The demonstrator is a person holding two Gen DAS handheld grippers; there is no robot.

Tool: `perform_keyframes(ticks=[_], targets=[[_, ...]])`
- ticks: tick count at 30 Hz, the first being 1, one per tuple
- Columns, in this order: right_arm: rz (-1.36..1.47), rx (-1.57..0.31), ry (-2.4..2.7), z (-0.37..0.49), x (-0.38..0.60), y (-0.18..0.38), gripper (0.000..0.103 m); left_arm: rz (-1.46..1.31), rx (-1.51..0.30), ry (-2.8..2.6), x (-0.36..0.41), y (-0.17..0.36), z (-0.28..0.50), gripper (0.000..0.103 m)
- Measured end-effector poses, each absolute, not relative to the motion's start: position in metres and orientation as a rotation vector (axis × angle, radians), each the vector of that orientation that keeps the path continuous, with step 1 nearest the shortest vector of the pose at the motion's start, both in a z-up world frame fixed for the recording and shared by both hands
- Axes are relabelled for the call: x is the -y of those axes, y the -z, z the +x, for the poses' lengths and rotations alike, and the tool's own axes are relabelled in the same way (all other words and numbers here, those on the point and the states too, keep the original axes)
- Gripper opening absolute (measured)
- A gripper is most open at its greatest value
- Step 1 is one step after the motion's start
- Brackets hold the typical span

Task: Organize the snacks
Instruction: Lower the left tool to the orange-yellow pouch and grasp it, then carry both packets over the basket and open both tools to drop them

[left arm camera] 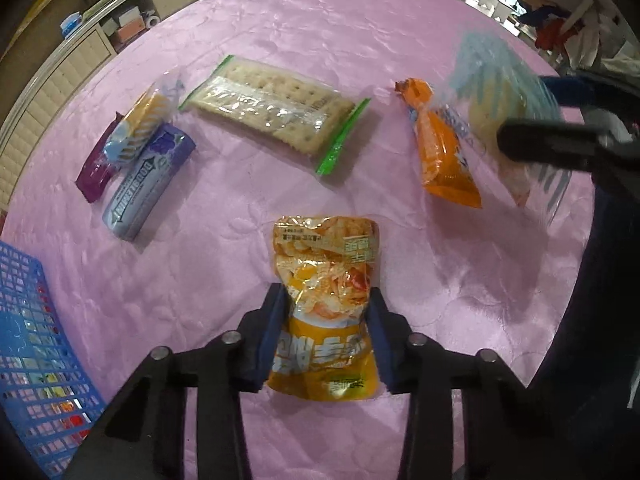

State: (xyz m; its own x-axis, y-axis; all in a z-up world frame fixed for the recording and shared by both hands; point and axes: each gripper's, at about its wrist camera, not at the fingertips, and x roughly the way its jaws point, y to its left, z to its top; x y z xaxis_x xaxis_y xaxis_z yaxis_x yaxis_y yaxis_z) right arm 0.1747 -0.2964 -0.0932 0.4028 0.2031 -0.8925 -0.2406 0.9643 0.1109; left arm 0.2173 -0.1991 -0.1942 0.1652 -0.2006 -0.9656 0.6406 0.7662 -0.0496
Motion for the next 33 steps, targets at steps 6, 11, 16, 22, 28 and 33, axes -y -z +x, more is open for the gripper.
perform_keyframes(ticks=[6, 11, 16, 22, 28, 33], targets=[[-0.052, -1.122, -0.287, 0.173, 0.289, 0.089, 0.06, 0.368, -1.265, 0.61, 0.184, 0.193, 0.218, 0.026], [-0.067, -1.119, -0.282, 0.172, 0.285, 0.082, 0.06, 0.319, -1.249, 0.596, 0.169, 0.184, 0.222, 0.026], [-0.079, -1.096, -0.288, 0.173, 0.275, 0.065, 0.06, 0.309, -1.145, 0.591, 0.155, 0.145, 0.204, 0.026], [-0.121, -1.035, -0.328, 0.171, 0.244, 0.033, 0.06, 0.278, -1.025, 0.546, 0.119, 0.088, 0.197, 0.026], [-0.153, -0.969, -0.387, 0.171, 0.205, 0.001, 0.06, 0.237, -0.949, 0.466, 0.078, 0.044, 0.186, 0.026], [-0.183, -0.929, -0.455, 0.173, 0.165, -0.018, 0.06, 0.204, -0.913, 0.39, 0.032, 0.02, 0.174, 0.026]])
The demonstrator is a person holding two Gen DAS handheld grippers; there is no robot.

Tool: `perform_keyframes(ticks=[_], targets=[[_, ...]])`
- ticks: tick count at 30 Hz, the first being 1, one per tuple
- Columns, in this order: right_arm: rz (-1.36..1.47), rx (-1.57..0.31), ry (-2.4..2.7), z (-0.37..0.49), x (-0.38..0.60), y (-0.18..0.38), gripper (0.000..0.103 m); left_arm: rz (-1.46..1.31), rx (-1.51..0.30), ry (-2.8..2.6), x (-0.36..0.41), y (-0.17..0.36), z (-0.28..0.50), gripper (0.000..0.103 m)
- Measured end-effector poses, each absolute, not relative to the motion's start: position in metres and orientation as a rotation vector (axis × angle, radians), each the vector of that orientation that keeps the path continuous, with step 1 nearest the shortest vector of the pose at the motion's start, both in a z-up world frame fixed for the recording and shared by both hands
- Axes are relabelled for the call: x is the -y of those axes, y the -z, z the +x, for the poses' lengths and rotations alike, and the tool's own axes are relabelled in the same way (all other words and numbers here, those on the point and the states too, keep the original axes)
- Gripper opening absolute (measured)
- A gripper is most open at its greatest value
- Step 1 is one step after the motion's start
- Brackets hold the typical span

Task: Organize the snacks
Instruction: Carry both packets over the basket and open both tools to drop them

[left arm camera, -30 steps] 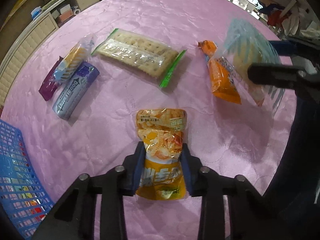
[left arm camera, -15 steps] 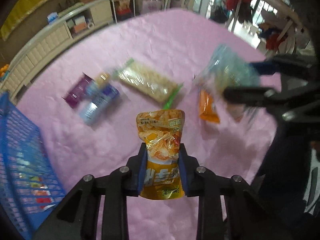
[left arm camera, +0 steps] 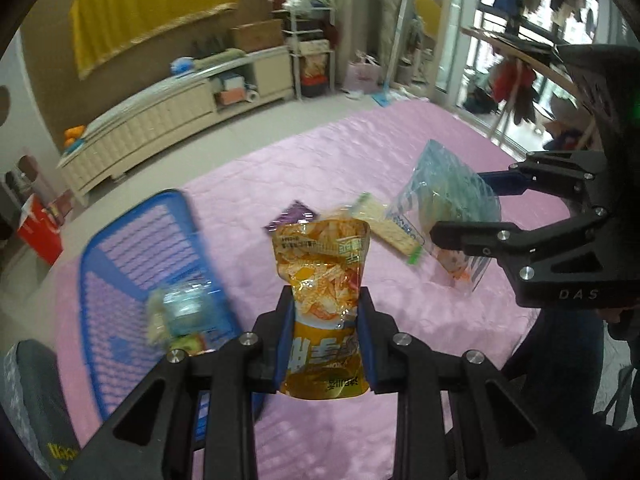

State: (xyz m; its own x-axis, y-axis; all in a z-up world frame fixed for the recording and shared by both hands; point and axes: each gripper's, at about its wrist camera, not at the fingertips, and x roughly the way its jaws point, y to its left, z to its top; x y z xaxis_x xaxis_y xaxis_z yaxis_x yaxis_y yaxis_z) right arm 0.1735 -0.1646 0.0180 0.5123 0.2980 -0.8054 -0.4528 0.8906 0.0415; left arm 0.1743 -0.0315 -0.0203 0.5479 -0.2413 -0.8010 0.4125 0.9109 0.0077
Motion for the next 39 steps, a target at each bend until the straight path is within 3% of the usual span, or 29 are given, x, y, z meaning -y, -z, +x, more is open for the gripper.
perform_keyframes(ticks=[18, 31, 34, 39], targets=[[-0.31, -0.905, -0.671, 0.198, 0.026, -0.022, 0.06, 0.062, -0.948, 0.171, -0.104, 0.013, 0.164, 0.027], [-0.42, -0.933, -0.689, 0.237, -0.019, 0.003, 0.06, 0.009, -1.027, 0.192, -0.121, 0.048, 0.191, 0.03], [-0.449, -0.933, -0.684, 0.249, -0.027, 0.007, 0.06, -0.004, -1.019, 0.215, -0.124, 0.05, 0.197, 0.035], [-0.464, -0.935, -0.708, 0.272, -0.04, 0.014, 0.061, -0.034, -1.011, 0.185, -0.135, 0.05, 0.204, 0.054]])
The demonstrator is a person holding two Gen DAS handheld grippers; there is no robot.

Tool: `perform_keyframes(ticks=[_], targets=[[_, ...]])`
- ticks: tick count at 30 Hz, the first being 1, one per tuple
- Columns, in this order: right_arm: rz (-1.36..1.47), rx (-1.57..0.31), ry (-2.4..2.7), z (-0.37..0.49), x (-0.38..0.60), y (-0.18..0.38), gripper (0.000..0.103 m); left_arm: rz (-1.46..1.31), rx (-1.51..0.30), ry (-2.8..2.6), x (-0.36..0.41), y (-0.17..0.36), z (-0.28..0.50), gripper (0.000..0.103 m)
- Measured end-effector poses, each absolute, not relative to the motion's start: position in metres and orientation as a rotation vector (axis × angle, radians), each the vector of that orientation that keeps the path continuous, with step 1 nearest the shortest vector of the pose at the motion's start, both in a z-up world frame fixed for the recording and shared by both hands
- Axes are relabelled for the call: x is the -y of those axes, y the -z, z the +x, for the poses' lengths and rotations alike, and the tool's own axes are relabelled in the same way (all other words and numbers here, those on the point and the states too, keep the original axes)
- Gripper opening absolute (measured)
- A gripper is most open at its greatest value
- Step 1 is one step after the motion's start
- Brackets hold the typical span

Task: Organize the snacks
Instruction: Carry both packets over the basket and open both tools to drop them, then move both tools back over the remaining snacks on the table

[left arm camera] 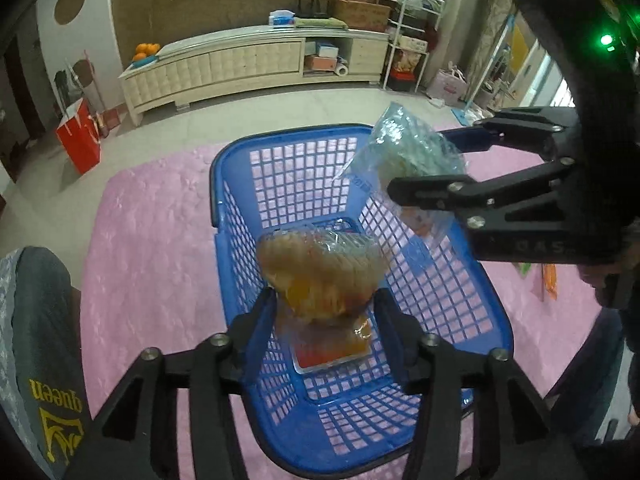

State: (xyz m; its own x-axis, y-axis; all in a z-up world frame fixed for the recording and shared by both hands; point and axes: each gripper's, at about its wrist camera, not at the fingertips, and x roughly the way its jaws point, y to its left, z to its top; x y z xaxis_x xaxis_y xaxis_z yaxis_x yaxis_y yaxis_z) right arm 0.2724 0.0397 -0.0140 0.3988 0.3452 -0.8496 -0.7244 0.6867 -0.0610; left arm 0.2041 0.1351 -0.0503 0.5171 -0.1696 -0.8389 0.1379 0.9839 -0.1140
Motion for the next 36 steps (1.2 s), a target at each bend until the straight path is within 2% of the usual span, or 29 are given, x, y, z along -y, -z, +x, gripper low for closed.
perform_keyframes(ticks=[2, 4, 7, 14, 31, 34, 36], targets=[[-0.511, -0.933, -0.679, 0.278, -0.045, 0.019, 0.067, -0.032, -1.016, 0.164, -0.138, 0.05, 0.206, 0.06], [-0.557, -0.904, -0.634, 0.28, -0.047, 0.022, 0.082, -0.021, -1.012, 0.151, -0.139, 0.049, 0.206, 0.061], [-0.554, -0.878, -0.617, 0.276, -0.044, 0.02, 0.09, -0.025, -1.011, 0.139, -0.14, 0.048, 0.206, 0.061], [-0.507, -0.894, -0.608, 0.263, -0.022, 0.005, 0.091, -0.029, -1.004, 0.129, -0.137, 0.042, 0.198, 0.061], [-0.455, -0.835, -0.582, 0.202, 0.041, -0.047, 0.091, 0.042, -0.91, 0.175, -0.085, -0.009, 0.157, 0.061], [-0.442, -0.835, -0.563, 0.196, 0.056, -0.051, 0.091, 0.066, -0.889, 0.193, -0.071, -0.015, 0.152, 0.069], [-0.434, -0.834, -0.55, 0.192, 0.066, -0.052, 0.091, 0.085, -0.87, 0.203, -0.06, -0.02, 0.149, 0.069]])
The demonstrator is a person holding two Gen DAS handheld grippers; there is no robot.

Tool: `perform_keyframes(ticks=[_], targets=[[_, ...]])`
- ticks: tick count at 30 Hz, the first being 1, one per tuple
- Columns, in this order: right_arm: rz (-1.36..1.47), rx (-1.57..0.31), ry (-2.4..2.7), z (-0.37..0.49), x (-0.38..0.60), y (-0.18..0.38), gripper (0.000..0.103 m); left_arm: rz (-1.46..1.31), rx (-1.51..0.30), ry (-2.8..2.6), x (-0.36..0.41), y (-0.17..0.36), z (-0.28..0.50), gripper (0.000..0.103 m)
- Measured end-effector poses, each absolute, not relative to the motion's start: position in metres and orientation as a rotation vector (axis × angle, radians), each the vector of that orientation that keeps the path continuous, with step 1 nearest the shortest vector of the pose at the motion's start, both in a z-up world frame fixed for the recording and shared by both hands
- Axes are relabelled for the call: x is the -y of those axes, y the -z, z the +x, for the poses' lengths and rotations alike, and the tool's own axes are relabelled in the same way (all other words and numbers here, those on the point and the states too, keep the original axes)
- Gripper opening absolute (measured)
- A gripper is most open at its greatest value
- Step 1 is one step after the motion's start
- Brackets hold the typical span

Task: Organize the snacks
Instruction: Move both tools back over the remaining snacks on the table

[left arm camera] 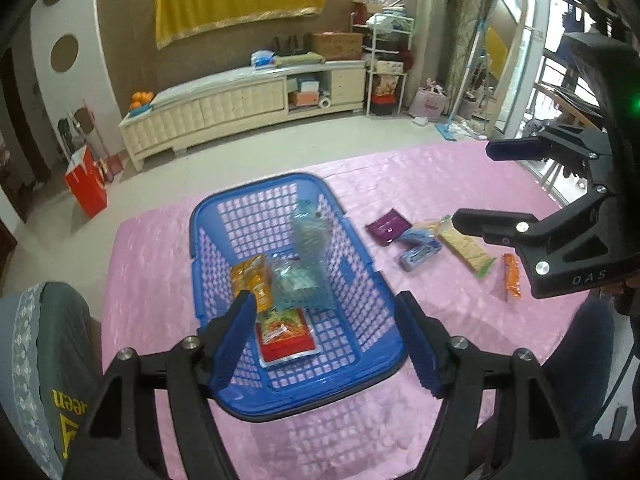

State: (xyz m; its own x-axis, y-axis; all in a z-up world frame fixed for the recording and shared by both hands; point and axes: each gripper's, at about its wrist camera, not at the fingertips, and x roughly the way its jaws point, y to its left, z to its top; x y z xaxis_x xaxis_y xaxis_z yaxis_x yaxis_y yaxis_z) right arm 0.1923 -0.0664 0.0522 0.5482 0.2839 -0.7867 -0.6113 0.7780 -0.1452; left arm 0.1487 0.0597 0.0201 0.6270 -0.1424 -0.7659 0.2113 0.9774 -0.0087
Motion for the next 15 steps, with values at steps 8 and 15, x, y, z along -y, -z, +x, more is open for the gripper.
perform_keyframes(ticks=[8, 15], targets=[[-0.397, -0.876, -0.481, 0.188, 0.114, -0.045, 0.091, 0.118, -0.848, 0.255, -0.012, -0.024, 0.155, 0.072], [-0.367, -0.914, -0.417, 0.192, 0.156, -0.031, 0.091, 0.162, -0.843, 0.295, 0.035, -0.011, 0.166, 0.072]])
